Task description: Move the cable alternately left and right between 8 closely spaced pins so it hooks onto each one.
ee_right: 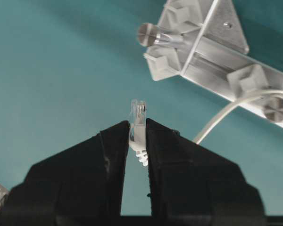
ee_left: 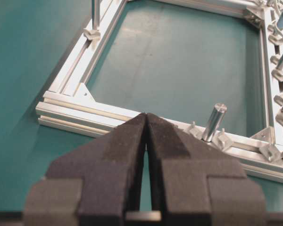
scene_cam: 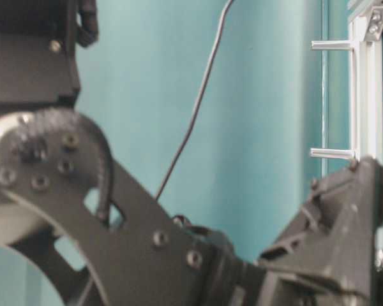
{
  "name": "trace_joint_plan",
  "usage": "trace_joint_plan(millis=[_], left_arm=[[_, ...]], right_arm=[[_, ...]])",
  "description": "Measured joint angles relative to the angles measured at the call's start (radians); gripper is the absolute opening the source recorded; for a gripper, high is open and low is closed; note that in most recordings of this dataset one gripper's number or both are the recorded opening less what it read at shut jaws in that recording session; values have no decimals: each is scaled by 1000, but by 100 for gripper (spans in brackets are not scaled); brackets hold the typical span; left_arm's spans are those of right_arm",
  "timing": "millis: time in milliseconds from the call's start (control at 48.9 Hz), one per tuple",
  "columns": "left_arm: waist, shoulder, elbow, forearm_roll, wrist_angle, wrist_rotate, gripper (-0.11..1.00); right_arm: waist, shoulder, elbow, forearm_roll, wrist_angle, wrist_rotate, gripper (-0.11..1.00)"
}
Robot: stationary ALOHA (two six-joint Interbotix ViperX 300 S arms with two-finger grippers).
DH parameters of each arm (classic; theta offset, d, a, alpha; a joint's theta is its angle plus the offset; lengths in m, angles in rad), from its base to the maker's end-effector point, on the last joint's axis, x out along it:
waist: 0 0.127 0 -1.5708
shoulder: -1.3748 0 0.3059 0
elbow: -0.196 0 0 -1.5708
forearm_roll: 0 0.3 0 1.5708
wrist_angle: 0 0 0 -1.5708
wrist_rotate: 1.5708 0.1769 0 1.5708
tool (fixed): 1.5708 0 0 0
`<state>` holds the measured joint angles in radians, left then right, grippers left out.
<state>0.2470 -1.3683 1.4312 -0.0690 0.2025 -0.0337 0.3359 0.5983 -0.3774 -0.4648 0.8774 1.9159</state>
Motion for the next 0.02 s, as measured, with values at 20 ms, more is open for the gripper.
trace_joint_plan(millis=[20], left_arm=[[0, 0, 0, 0, 0, -3, 0]], right_arm=[[0, 3, -6, 0, -2, 0, 14]])
